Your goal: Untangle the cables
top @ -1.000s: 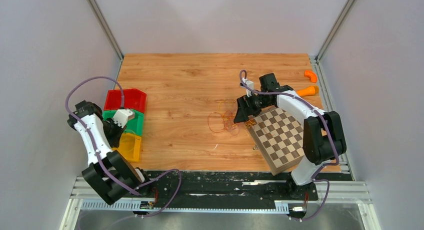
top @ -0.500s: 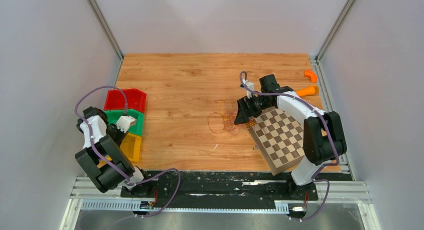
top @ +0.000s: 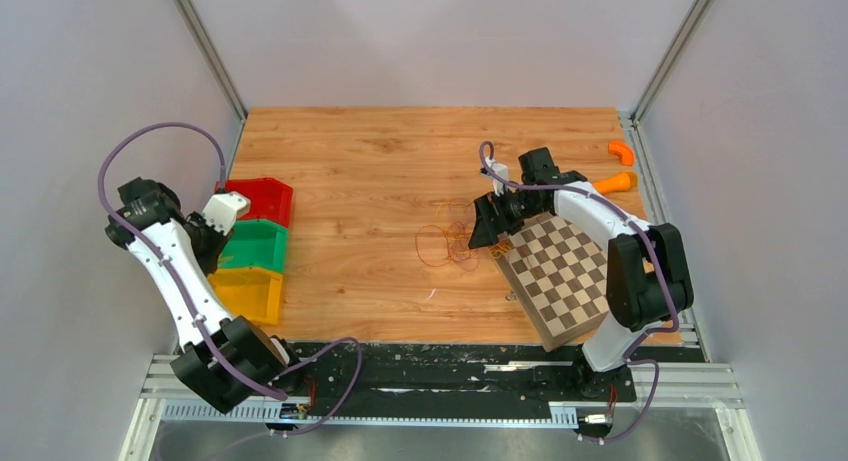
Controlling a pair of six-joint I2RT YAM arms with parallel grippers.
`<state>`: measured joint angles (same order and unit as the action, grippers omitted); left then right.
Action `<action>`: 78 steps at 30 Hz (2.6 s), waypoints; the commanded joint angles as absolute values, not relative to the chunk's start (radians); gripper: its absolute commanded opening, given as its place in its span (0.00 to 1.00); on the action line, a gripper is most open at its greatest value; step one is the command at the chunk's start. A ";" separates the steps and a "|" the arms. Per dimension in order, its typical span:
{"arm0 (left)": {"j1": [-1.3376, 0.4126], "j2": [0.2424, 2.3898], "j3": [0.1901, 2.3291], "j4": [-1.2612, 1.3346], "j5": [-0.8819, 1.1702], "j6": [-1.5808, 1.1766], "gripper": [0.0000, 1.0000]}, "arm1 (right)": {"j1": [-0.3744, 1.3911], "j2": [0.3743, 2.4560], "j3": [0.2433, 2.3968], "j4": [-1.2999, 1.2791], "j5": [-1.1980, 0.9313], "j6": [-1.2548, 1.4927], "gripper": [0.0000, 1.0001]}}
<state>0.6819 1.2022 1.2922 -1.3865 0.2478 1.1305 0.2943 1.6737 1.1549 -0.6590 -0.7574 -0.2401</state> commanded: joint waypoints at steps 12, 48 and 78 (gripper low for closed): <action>0.703 1.176 1.165 -1.359 0.352 1.058 0.00 | 0.321 1.664 1.208 -0.680 -0.771 -0.233 0.91; 0.707 1.158 1.134 -1.216 0.377 1.157 1.00 | 0.323 1.648 1.230 -0.704 -0.749 -0.235 0.93; -0.424 1.831 1.312 -0.283 0.745 0.015 0.74 | 0.325 1.854 1.296 -0.723 -0.563 -0.262 0.70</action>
